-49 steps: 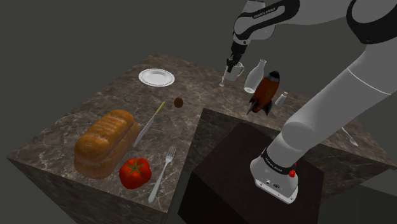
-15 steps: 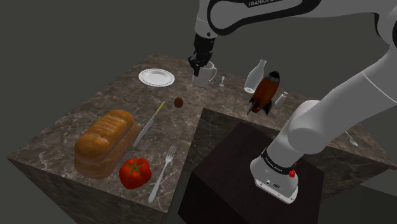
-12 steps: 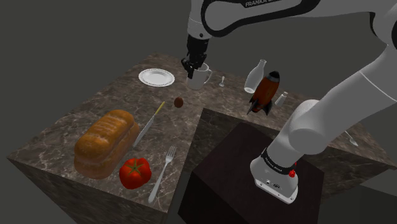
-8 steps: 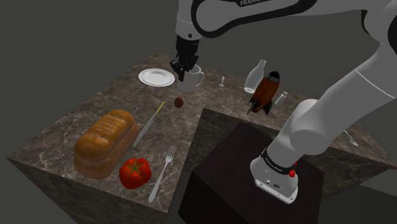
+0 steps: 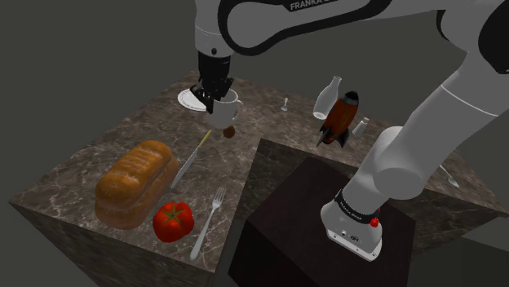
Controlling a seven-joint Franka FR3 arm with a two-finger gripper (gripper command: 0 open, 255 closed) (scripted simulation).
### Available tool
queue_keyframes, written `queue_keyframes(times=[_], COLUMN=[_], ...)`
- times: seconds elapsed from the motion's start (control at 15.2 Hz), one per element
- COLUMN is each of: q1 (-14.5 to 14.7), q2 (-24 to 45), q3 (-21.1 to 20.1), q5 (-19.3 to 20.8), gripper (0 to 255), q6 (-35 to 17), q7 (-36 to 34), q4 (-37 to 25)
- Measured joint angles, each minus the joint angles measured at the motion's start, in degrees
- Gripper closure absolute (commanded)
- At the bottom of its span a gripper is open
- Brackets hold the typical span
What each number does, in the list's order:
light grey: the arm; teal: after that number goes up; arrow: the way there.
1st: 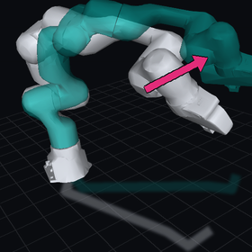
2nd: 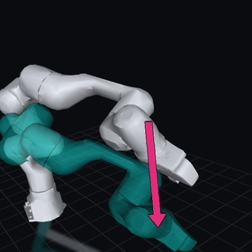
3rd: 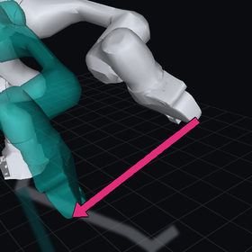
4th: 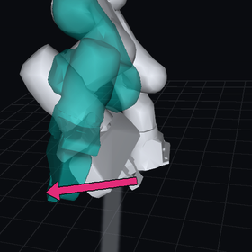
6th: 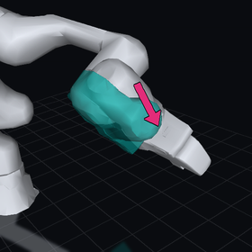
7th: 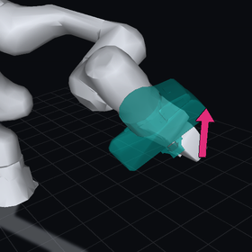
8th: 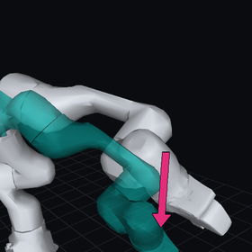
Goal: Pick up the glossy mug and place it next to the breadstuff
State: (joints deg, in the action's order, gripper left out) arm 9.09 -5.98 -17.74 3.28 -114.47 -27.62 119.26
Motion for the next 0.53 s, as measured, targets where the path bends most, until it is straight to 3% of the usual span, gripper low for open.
queue_keyframes(times=[0.53], q1=[0.1], q2=[2.1], q3=[-0.4], q5=[0.9], gripper=[255], q6=[-5.8], q7=[-1.4], q4=[3.8])
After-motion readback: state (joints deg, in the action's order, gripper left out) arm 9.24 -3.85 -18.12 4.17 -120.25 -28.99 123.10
